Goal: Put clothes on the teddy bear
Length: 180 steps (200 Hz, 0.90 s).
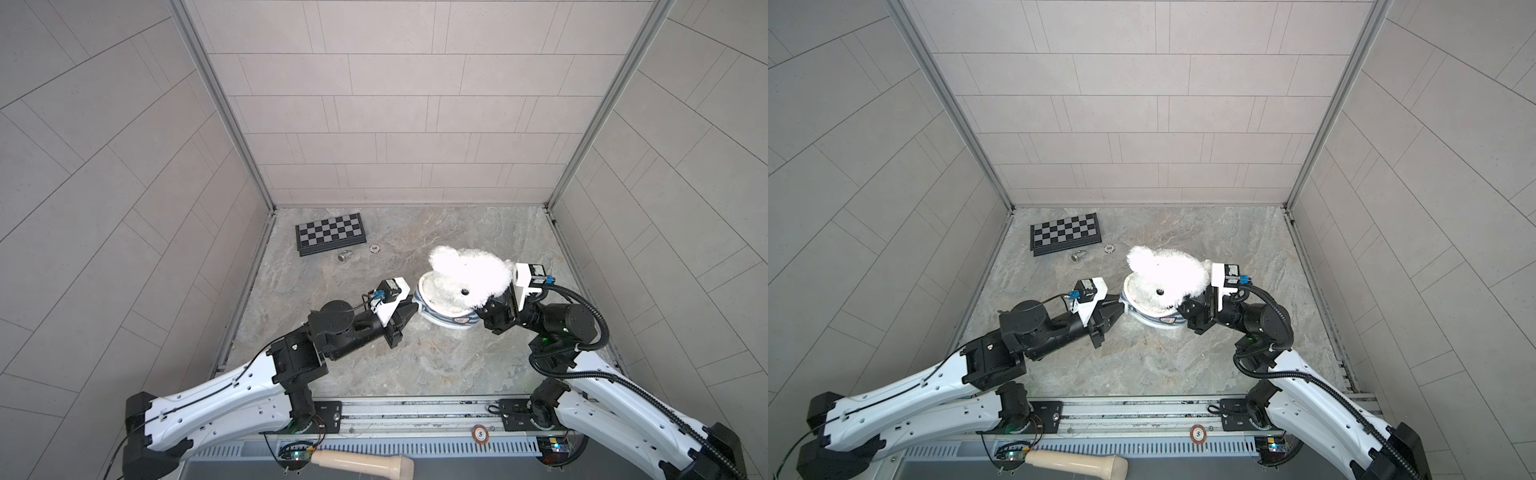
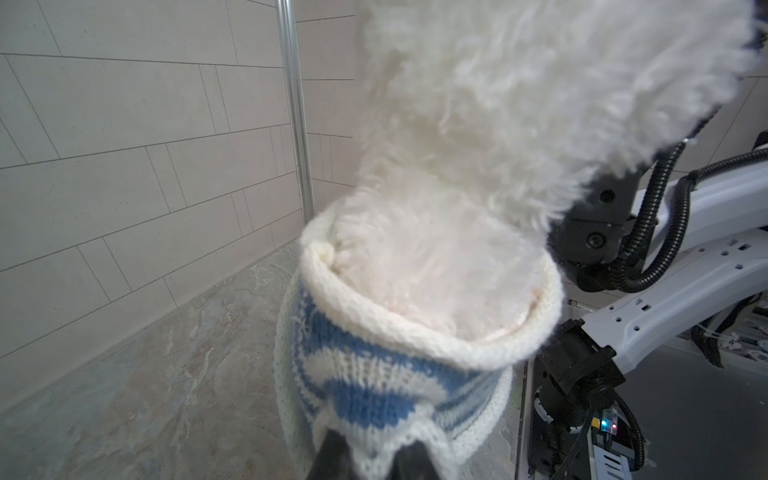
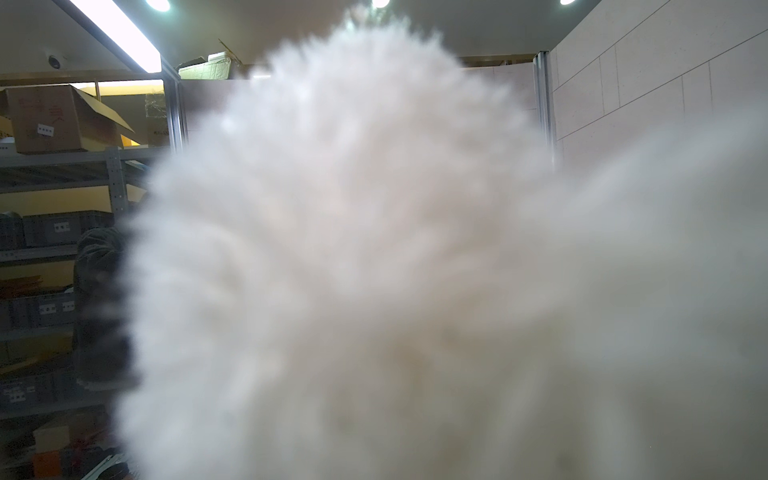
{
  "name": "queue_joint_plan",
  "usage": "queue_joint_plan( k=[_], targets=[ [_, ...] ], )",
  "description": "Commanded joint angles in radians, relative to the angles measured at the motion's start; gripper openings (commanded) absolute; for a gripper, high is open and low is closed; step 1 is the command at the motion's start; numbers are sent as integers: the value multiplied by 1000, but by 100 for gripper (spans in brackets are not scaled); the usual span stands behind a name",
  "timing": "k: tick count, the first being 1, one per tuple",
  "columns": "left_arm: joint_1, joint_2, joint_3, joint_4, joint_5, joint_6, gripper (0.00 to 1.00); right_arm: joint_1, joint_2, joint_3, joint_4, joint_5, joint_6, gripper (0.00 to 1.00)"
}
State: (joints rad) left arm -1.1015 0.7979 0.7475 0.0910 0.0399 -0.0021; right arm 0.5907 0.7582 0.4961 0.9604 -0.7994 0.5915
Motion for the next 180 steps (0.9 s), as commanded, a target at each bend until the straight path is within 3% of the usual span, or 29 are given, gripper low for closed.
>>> queue_joint_plan(
  k=[1, 18, 61, 151, 180],
  targets=[
    [-4, 12, 20, 36, 23, 8, 17, 10, -18, 11, 61, -15, 18, 0],
    [-3, 8, 15, 34, 16, 8, 17, 10, -19, 12, 58, -15, 16, 0],
    [-3, -9, 25, 9, 27, 20, 0, 9, -11, 25, -14, 0, -17, 0],
    [-5, -128, -30, -71, 32, -48, 0, 8, -2, 113, -437, 173, -191, 0],
    [-4, -104, -26, -90, 46, -169, 0, 8, 13, 117, -548, 249, -221, 24]
  ],
)
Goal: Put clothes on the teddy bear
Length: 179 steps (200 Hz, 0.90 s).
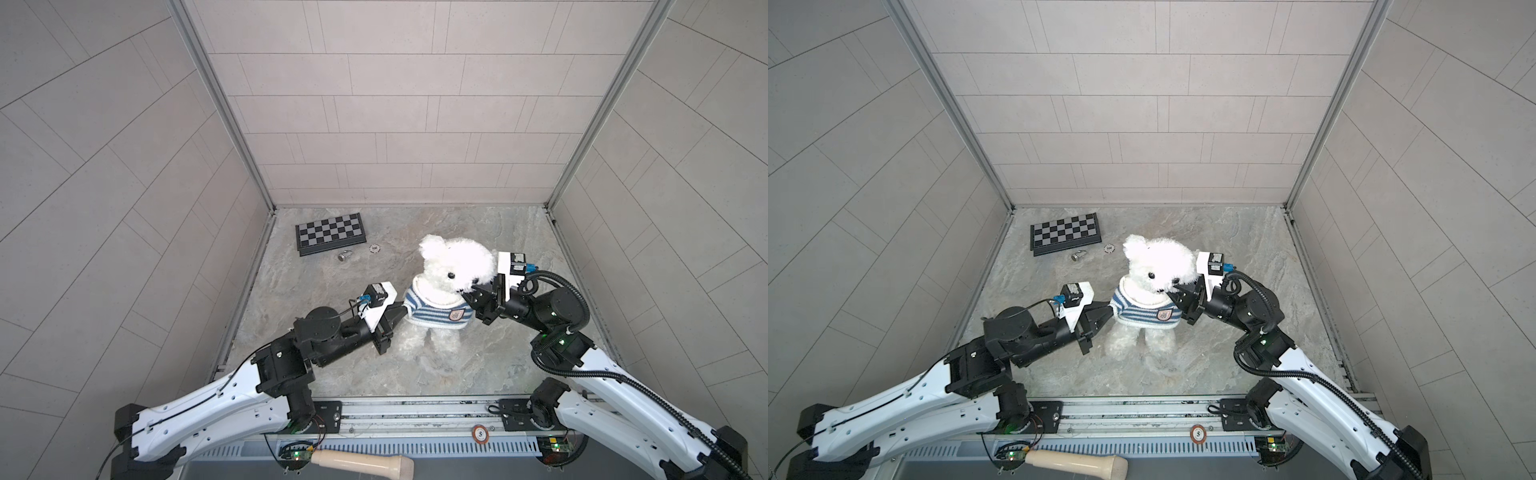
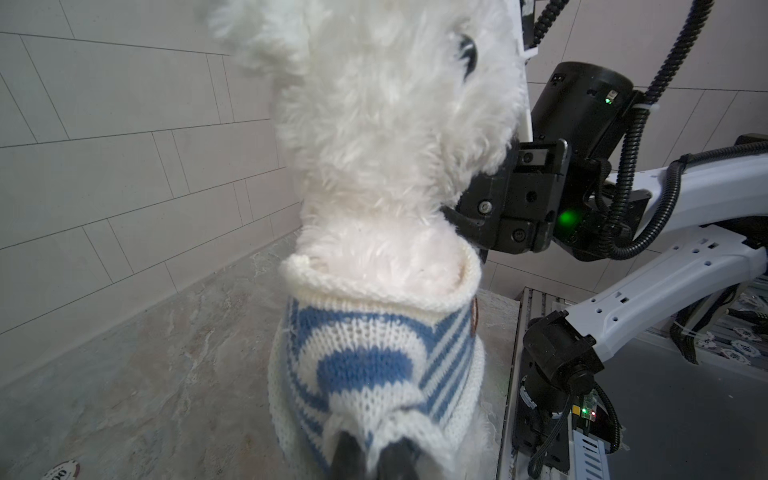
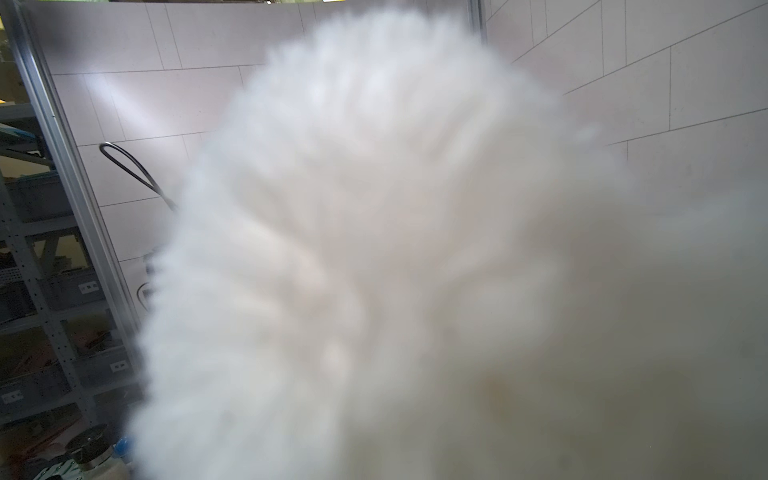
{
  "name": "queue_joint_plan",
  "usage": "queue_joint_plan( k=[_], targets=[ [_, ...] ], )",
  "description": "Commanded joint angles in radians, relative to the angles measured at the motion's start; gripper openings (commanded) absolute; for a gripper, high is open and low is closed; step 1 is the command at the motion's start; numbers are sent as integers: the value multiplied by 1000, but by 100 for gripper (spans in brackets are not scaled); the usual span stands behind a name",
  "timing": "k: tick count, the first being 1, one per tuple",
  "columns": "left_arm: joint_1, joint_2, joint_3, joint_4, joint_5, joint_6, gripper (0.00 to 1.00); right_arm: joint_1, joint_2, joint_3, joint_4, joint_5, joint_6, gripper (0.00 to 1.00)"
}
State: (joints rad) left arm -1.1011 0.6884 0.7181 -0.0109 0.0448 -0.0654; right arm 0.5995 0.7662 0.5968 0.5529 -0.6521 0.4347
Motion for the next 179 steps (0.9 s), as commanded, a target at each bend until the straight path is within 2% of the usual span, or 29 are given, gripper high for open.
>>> queue_joint_plan(
  k=[1, 10, 35, 78, 126, 179],
  targets=[
    [-5, 5, 5, 11, 41, -112, 0, 0, 6, 17, -145, 107, -66, 25],
    [-5, 5, 9, 1, 33, -149, 0, -1, 5, 17, -193, 140, -85, 33],
    [-5, -16, 19, -47, -28, -235, 0, -1, 4, 51, -278, 164, -129, 45],
    [-4, 15, 56, -126, -106, -354, 0, -9, 20, 59, -357, 194, -152, 61],
    [8, 8, 34, -83, -197, -484, 0, -17, -4, 45, -401, 209, -145, 70],
    [71, 4, -48, 29, -194, -631, 0, -20, -4, 29, -467, 314, -153, 73]
  ],
)
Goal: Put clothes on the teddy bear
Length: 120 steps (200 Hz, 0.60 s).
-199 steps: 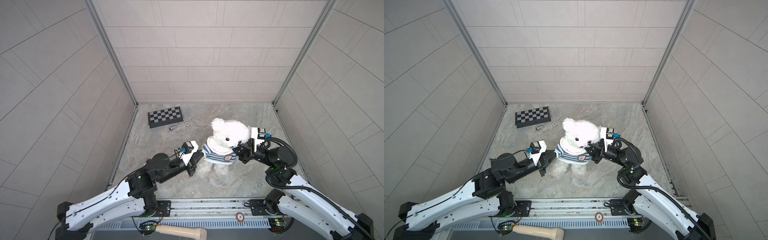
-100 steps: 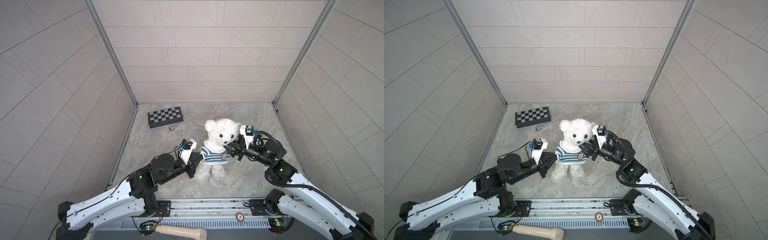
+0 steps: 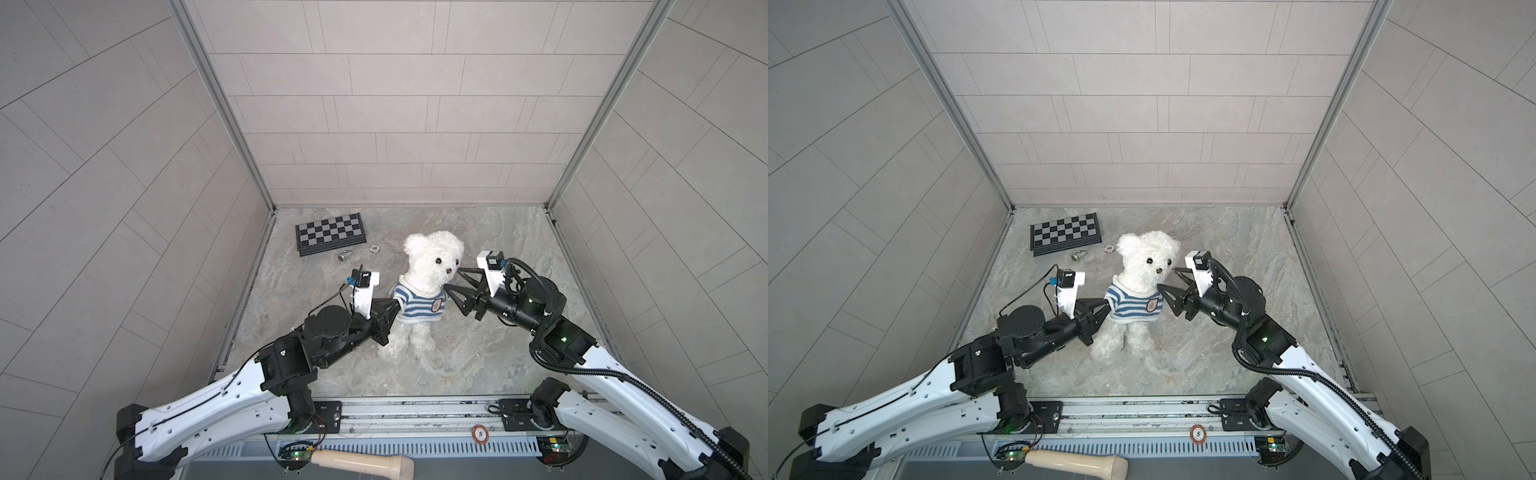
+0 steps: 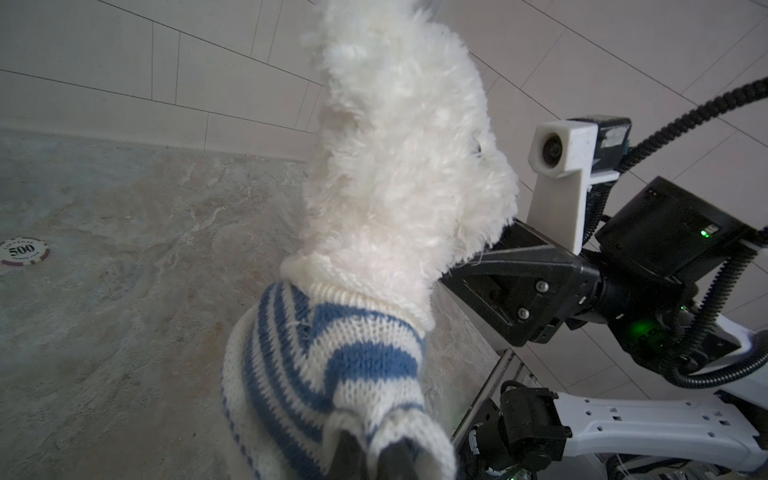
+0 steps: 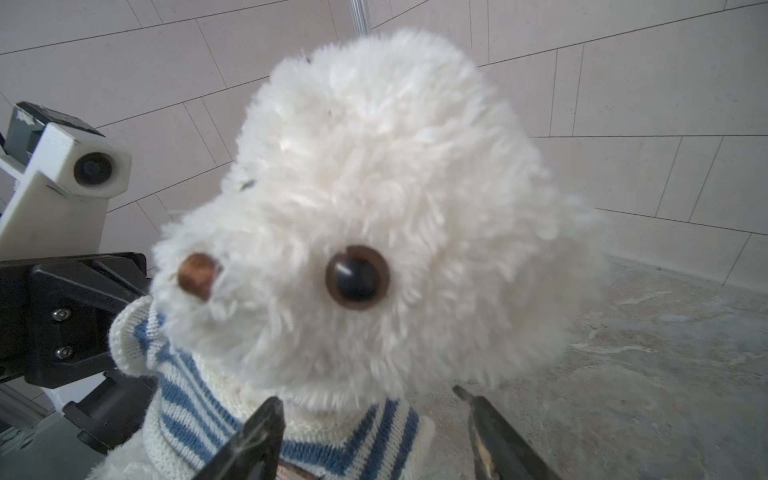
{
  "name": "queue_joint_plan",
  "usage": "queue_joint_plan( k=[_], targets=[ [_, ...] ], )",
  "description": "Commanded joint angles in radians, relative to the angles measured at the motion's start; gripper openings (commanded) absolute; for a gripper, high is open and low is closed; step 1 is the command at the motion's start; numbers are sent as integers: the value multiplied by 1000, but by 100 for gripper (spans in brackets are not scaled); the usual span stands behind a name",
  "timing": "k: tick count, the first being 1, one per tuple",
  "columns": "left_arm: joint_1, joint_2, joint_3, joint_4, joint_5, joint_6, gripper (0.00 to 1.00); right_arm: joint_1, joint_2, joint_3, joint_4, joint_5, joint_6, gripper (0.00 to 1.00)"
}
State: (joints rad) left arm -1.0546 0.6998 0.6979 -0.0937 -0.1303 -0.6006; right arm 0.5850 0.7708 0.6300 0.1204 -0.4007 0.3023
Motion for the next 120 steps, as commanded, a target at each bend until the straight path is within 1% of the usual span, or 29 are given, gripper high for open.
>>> queue_joint_plan(
  k=[1, 33, 57, 76, 94, 105, 120],
  targets=[
    [25, -6, -29, 112, -20, -98, 0, -5, -9, -5, -34, 63, -19, 73],
    [43, 29, -40, 114, -36, -125, 0, -5, -49, -43, -53, 109, -47, 74],
    [49, 62, -87, 198, -48, -188, 0, -6, -78, -62, -53, 116, -50, 74],
    [51, 105, -131, 297, -54, -248, 0, -4, -76, -108, 42, 55, 24, 72],
    [51, 164, -137, 342, -48, -274, 0, 1, -42, -158, 176, -27, 118, 69],
    [50, 199, -141, 365, -46, -293, 0, 9, -17, -181, 250, -53, 144, 67],
    [51, 240, -157, 404, -55, -334, 0, 26, 9, -190, 278, -66, 147, 66]
  ],
)
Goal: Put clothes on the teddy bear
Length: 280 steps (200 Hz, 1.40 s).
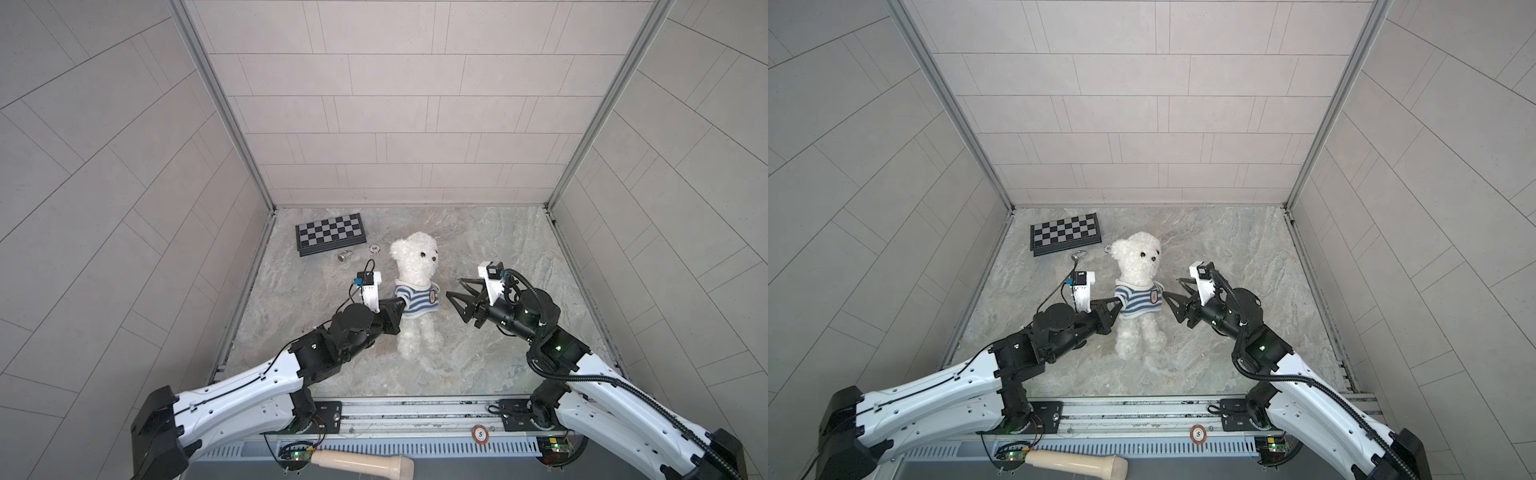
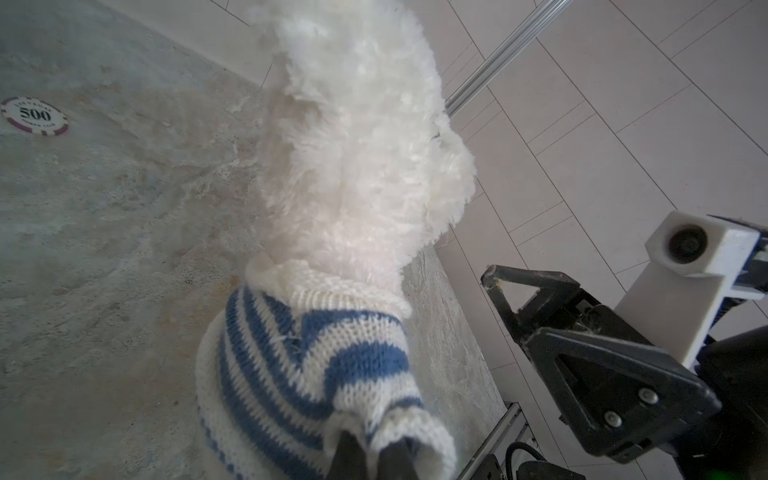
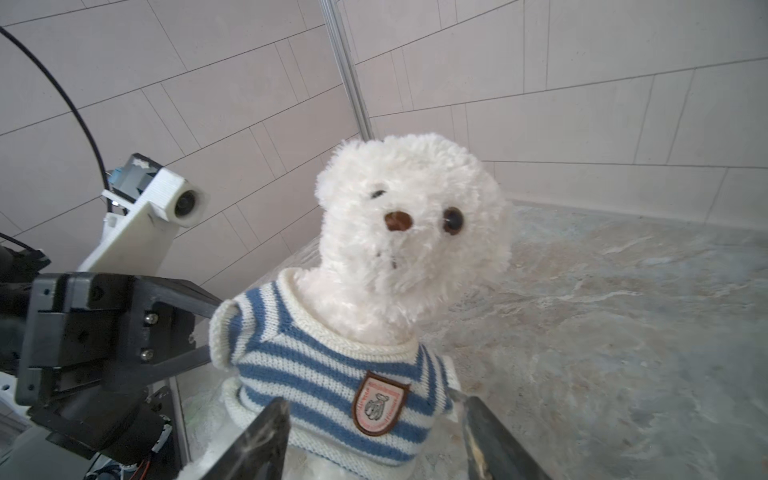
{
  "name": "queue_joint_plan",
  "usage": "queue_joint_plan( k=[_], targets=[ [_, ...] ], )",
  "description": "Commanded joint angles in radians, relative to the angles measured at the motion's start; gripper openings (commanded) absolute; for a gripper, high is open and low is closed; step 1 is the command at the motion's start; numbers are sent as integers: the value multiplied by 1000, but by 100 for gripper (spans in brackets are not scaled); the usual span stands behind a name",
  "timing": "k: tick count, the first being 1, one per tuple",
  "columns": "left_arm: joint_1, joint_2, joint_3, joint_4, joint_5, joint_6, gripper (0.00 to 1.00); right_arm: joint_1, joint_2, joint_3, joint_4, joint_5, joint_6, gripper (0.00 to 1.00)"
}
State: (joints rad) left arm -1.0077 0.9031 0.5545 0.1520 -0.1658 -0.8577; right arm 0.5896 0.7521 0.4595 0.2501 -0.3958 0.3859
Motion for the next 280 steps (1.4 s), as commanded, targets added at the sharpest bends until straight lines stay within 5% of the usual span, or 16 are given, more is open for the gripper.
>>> queue_joint_plan(
  k=[1, 75, 145, 229, 280],
  targets=[
    [3, 40, -15, 161, -20, -81, 0, 23, 30, -20, 149, -71, 64, 65],
    [-46, 212, -2, 264, -69, -163, 0, 118, 166, -66, 265, -75, 104, 54],
    [-78, 278, 2, 331, -86, -209, 0, 145, 248, -71, 247, 51, 94, 33],
    [-94, 293, -7, 375, -97, -216, 0, 190, 237, -71, 239, 29, 74, 41],
    [-107, 291, 1, 403, -70, -184, 0, 195, 221, -91, 211, 90, 38, 11]
  ],
)
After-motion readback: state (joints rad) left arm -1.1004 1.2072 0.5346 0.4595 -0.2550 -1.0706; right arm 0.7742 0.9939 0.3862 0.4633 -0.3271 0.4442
